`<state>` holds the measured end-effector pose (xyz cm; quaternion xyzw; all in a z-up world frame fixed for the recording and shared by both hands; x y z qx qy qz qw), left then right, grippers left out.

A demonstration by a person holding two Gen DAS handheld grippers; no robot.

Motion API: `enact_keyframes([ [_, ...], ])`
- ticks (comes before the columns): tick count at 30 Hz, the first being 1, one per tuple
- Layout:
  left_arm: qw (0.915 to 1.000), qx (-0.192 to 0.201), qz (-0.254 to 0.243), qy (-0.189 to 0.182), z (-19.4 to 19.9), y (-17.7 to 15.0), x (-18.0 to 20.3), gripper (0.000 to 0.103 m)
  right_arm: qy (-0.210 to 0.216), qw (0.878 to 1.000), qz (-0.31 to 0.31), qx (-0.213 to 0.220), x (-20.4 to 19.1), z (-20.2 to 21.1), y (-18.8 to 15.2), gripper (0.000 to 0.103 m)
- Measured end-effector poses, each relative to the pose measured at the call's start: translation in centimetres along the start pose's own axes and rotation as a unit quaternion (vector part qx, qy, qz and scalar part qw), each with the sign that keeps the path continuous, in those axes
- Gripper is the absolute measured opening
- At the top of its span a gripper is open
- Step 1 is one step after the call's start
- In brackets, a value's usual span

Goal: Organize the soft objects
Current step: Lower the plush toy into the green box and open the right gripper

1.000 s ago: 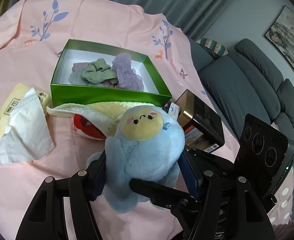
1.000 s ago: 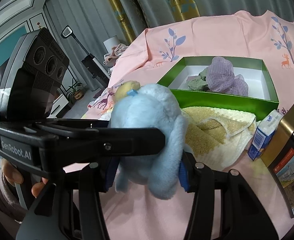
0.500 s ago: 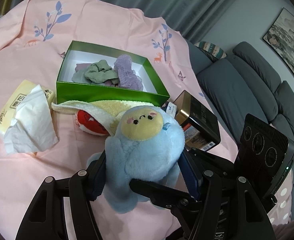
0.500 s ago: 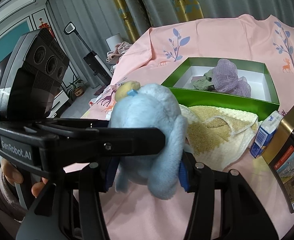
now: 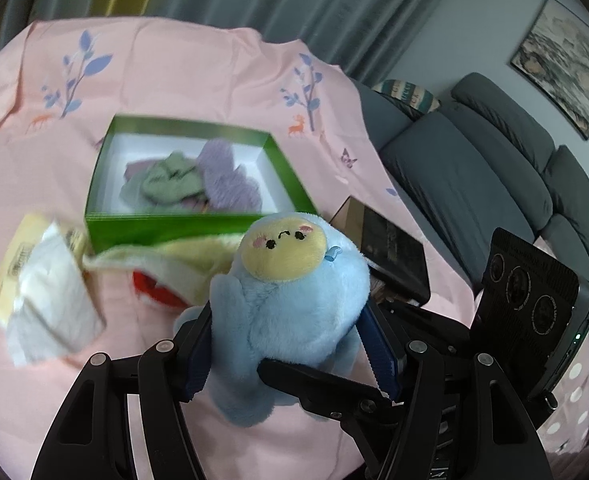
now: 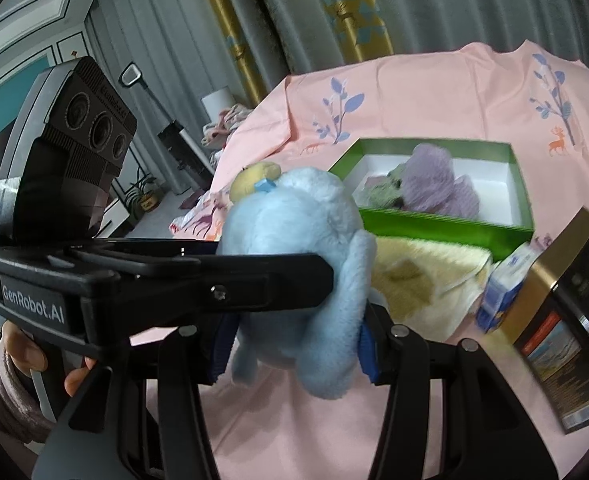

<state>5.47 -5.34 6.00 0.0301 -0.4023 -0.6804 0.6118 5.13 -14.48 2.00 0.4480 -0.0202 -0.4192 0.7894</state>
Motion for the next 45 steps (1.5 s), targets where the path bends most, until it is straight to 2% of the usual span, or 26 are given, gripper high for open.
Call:
enact_keyframes([
  [6, 0.9995, 0.015, -0.027, 0.005, -0.4, 5.2, 0.4, 0.066, -0.006, 1.000, 0.002, 0.028, 1.8, -0.3, 4.7, 0.051],
  [12, 0.9994, 0.030, -0.009, 0.017, -1.3, 9.5, -2.0, 0.066, -0.009, 0.999, 0.009, 0.037, 3.1, -2.8, 8.4, 0.051],
  [20, 0.9992, -0.005, 0.030, 0.025, -5.1, 12.5, -7.1, 0.066, -0.009, 1.000, -0.022, 0.006, 6.0, -8.1, 10.3, 0.051],
  [23, 0.9979, -0.019, 0.056, 0.026, -6.7, 12.8, -9.4, 0.066, -0.015, 0.999, -0.038, -0.015, 6.9, -10.3, 10.5, 0.051],
  [32, 0.9951, -0.040, 0.081, 0.042, -9.4, 11.8, -12.8, 0.066, -0.035, 0.996, -0.054, -0.069, 8.2, -15.2, 9.5, 0.051],
  [45, 0.9919, -0.055, 0.104, 0.048, -11.4, 11.8, -15.4, 0.066, -0.070, 0.989, -0.062, -0.112, 9.6, -18.0, 9.5, 0.052],
])
Point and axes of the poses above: each gripper's, at about its wrist camera, not at the fingertips, and z roughly against the way its jaws point, x to its right, y to its top, the point moved 5 cm from there along -z, roughly the way its jaws point, and after that the axes turned 2 degrees about -x, right-handed, at the moved point
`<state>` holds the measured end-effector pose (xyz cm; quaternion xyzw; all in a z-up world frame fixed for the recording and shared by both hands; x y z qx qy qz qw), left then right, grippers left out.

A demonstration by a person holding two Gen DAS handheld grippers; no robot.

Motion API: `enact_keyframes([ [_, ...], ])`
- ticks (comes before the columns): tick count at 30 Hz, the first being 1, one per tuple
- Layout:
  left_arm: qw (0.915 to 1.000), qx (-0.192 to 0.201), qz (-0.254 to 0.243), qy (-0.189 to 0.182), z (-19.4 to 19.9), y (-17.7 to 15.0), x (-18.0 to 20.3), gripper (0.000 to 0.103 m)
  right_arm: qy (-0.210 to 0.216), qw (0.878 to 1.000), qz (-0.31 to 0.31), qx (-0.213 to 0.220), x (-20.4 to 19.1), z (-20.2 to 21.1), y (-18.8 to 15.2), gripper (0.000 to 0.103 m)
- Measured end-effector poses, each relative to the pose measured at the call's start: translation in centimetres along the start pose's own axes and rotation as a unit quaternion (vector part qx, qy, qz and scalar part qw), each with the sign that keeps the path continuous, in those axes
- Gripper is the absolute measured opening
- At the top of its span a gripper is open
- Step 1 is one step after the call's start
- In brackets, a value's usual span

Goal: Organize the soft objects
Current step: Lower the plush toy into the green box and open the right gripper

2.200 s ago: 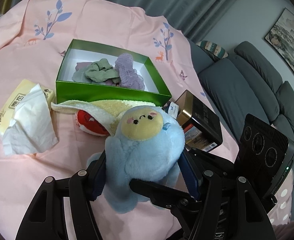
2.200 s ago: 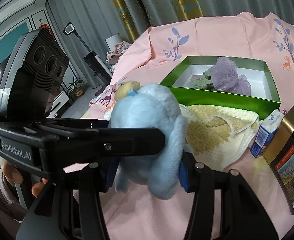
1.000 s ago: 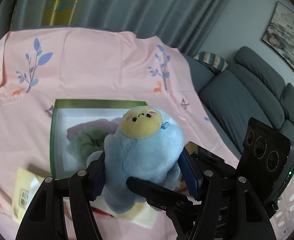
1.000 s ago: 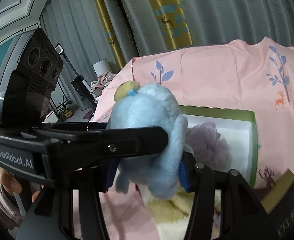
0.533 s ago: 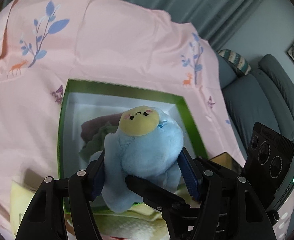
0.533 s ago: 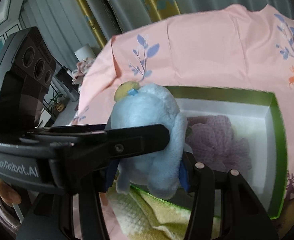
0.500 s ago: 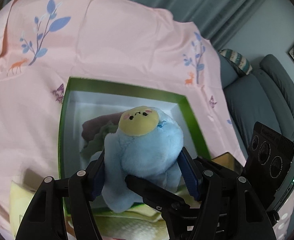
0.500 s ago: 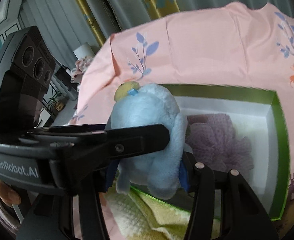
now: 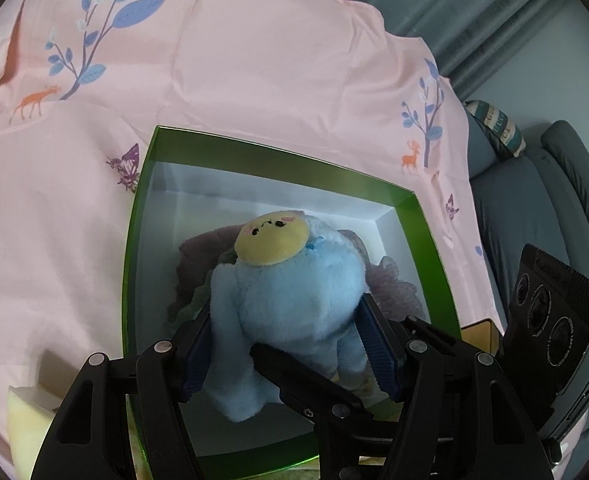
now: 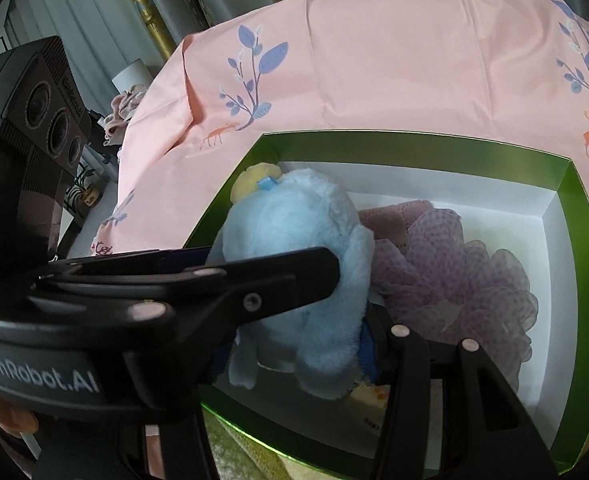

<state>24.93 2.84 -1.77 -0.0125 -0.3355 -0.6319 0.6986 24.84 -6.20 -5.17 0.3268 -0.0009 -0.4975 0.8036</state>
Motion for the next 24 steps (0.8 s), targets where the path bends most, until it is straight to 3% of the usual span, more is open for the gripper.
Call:
enact_keyframes([
  [13, 0.9999, -0.003, -0.010, 0.006, 0.1, -0.4, -0.1, 0.067, -0.013, 1.000, 0.014, -0.009, -0.5, -0.3, 0.0, 0.054],
  [16, 0.9997, -0.004, -0.012, 0.018, 0.3, -0.7, -0.2, 0.075, -0.021, 1.000, 0.021, -0.009, -0.6, -0.2, -0.1, 0.059],
  [18, 0.9996, -0.008, -0.007, 0.027, 0.4, -0.7, -0.4, 0.080, -0.034, 0.999, 0.026, -0.005, -0.5, 0.1, -0.2, 0.074],
  [24, 0.9990, -0.004, -0.001, 0.043, 1.6, -0.9, -0.4, 0.080, -0.036, 0.999, 0.025, 0.002, -0.2, 1.4, -1.0, 0.075],
])
Point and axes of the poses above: each gripper's, at about its wrist camera, not at the fingertips, and z roughly against the way its jaws point, x to its right, y to its top, the point moved 5 cm from there along -z, roughly the way its jaws point, and after that the axes turned 2 degrees about -x, right-handed, at the moved point
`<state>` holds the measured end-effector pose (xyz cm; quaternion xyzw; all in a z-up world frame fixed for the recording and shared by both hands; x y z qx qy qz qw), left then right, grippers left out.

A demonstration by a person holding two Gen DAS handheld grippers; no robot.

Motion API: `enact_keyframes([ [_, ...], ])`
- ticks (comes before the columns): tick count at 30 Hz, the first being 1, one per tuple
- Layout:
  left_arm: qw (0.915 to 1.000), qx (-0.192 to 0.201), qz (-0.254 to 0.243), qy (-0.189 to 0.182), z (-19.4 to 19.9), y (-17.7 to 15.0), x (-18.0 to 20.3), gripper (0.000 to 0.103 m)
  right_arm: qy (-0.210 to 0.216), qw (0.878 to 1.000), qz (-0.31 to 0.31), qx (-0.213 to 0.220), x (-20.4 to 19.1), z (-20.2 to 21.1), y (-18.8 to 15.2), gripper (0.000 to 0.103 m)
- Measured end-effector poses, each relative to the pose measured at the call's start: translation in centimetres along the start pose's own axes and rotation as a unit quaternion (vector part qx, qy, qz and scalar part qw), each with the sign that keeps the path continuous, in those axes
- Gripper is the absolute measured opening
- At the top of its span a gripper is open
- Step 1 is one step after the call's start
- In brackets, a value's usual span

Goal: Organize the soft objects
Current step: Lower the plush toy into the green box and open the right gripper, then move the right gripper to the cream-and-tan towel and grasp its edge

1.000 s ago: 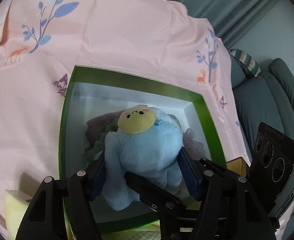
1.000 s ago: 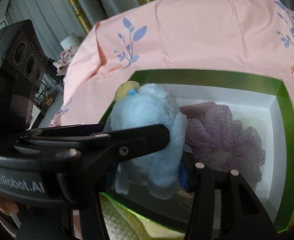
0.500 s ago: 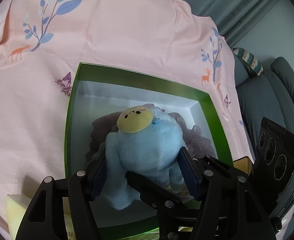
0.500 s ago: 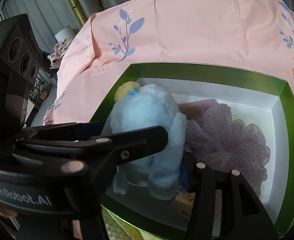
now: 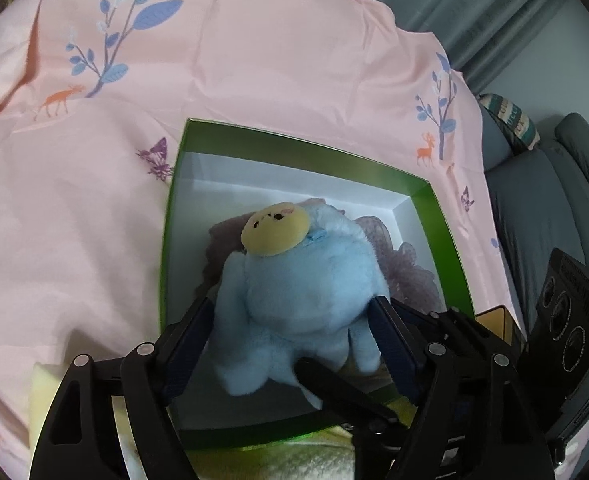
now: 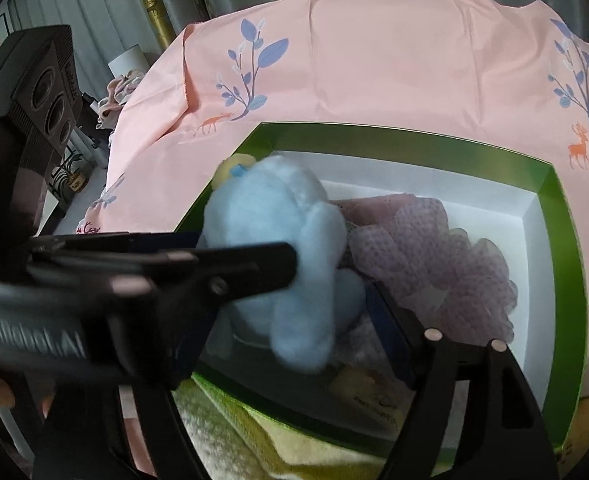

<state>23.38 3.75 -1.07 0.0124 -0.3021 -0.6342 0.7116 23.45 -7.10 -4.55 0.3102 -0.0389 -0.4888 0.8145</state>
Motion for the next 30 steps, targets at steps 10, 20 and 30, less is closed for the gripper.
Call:
enact_keyframes([
  [10, 0.9991, 0.034, -0.023, 0.015, 4.3, -1.1, 2.3, 0.098, -0.044, 0.998, 0.020, 0.050, -0.4, 6.2, -1.6, 0.084],
  [20, 0.9976, 0.058, -0.036, 0.008, 9.1, -4.8, 3.8, 0.098, -0.066, 0.994, 0.025, 0.089, -1.5, 12.2, -4.7, 0.100],
  [30, 0.9973, 0.063, -0.020, -0.031, 11.4, -9.5, 4.3, 0.100, -0.064, 0.993, 0.031, 0.097, -2.9, 15.2, -7.7, 0.101],
])
Point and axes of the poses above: each gripper's, at about its wrist camera, not at the fingertips, and z roughly against the way its jaws point, x to its right, y to its top, the point moved 5 cm from there along -z, roughly the way its jaws point, and after that the axes turned 2 degrees about -x, right-handed, at the moved point
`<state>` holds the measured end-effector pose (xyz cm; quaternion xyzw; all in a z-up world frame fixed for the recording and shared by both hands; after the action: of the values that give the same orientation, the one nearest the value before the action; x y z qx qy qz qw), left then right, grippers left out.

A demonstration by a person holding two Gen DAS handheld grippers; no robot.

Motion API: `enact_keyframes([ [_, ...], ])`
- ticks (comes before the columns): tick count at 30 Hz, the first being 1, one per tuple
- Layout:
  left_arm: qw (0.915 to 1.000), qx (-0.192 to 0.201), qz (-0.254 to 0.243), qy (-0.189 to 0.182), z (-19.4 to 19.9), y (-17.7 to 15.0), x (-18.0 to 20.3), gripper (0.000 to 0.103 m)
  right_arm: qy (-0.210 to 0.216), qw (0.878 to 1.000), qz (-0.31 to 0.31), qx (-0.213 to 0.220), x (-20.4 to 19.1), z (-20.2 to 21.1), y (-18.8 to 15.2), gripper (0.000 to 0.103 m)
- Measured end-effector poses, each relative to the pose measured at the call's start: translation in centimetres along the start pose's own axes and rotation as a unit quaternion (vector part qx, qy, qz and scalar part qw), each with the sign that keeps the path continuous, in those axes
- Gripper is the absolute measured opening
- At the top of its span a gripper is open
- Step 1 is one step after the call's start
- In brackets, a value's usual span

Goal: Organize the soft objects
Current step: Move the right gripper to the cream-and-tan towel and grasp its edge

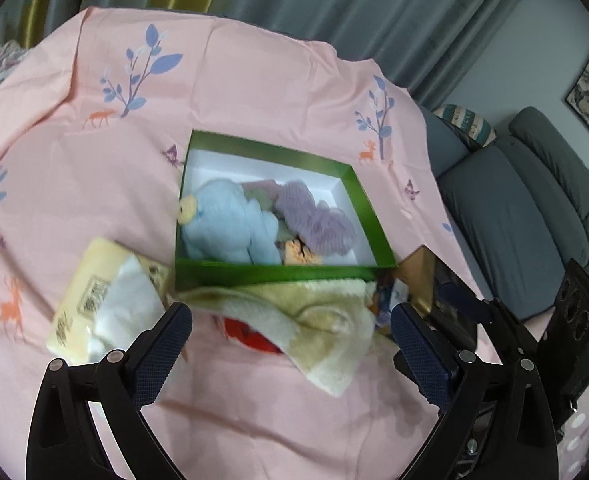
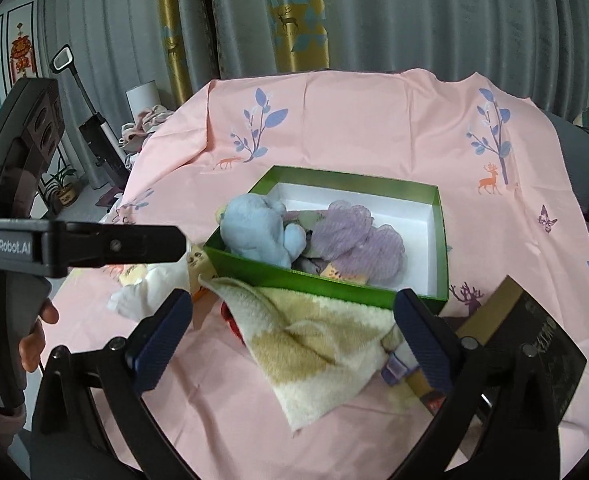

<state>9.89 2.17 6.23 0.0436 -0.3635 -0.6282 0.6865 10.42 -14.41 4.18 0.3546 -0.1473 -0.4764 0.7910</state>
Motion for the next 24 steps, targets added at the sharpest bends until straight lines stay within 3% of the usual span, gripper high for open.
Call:
enact_keyframes([
  [3, 0.9999, -0.005, 0.010, -0.010, 0.0, -1.2, -0.2, 0.100, 0.000, 1.000, -0.003, -0.005, -0.1, 0.3, -0.9, 0.101],
  [13, 0.9991, -0.012, 0.041, 0.009, -0.5, -5.3, -1.8, 0.100, 0.003, 1.000, -0.012, -0.026, -0.1, 0.6, -3.6, 0.101],
  [24, 0.9942, -0.030, 0.097, -0.036, -1.4, -9.1, -3.9, 0.100, 0.021, 0.997, -0.042, -0.065, 1.5, -1.2, -8.9, 0.101],
])
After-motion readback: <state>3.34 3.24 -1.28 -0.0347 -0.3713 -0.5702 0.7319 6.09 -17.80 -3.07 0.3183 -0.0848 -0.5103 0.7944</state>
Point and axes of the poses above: each gripper's, at about its wrist camera, not at the fingertips, and z roughly against the way its jaws point, x to its right, y to its top, the point moved 5 cm from there along -z, roughly the way its jaws point, and after that the axes turned 2 degrees about -x, right-handed, at the moved point
